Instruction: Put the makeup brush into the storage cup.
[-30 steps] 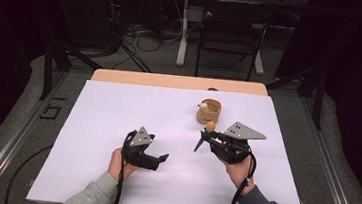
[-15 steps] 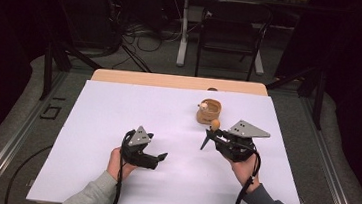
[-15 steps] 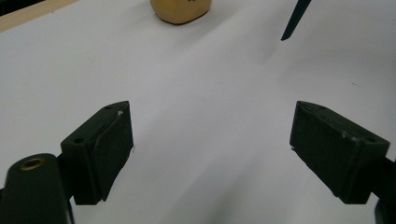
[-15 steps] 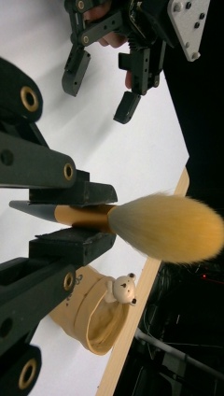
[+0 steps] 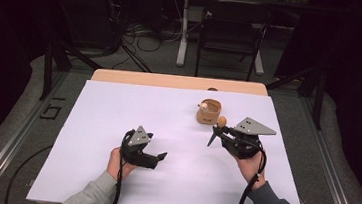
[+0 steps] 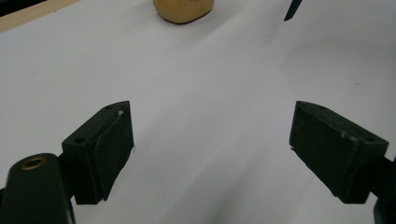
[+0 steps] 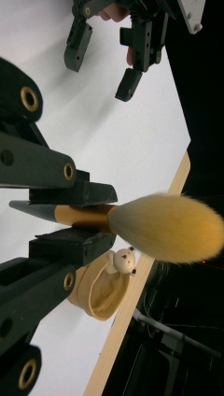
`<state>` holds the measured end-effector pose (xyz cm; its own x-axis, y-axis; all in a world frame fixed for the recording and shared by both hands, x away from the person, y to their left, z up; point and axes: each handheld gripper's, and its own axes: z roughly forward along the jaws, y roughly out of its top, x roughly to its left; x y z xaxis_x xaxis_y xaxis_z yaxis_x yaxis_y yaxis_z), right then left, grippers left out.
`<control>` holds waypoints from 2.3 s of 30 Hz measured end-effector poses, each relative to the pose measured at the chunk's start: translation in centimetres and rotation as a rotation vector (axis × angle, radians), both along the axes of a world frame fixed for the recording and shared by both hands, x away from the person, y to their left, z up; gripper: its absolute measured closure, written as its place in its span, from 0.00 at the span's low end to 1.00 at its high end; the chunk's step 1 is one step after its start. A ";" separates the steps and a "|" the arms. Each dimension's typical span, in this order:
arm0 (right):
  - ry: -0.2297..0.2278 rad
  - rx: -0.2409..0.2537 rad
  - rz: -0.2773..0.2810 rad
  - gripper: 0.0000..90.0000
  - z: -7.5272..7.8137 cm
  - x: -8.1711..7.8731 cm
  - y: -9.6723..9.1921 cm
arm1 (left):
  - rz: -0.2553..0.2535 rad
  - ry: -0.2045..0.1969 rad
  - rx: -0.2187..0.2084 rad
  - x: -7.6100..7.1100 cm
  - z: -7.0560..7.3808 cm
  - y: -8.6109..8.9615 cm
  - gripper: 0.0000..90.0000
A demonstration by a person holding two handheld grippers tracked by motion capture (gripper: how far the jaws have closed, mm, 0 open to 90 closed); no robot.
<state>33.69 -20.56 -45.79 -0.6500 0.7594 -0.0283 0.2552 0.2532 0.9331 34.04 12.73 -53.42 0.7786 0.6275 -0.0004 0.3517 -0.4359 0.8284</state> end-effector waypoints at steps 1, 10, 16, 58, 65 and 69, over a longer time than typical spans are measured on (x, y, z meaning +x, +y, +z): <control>0.000 0.000 0.000 0.87 0.0 0.0 0.0 | 0.000 0.000 0.000 0.0 0.0 0.0 0.15; -0.017 -0.005 -0.025 0.87 0.3 0.3 -0.7 | 0.000 0.003 -0.002 0.0 0.0 0.0 0.16; -0.022 -0.006 -0.028 0.87 0.5 0.5 -0.9 | 0.001 0.007 -0.001 0.1 -0.1 -0.1 0.16; -0.049 -0.029 -0.113 0.87 4.7 6.1 -1.9 | -0.006 0.007 0.018 0.1 -0.2 -0.3 0.17; -0.064 -0.016 -0.115 0.87 5.2 6.6 -2.0 | -0.007 0.006 0.022 0.0 -0.2 -0.4 0.17; -0.071 -0.008 -0.115 0.87 5.3 6.9 -2.0 | -0.008 0.006 0.021 0.0 -0.2 -0.4 0.17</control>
<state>40.57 -22.56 -40.47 -0.5547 0.8285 -0.0772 0.2168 0.2335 0.9479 34.04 12.32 -53.62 0.7835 0.6214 0.0079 0.3532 -0.4557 0.8171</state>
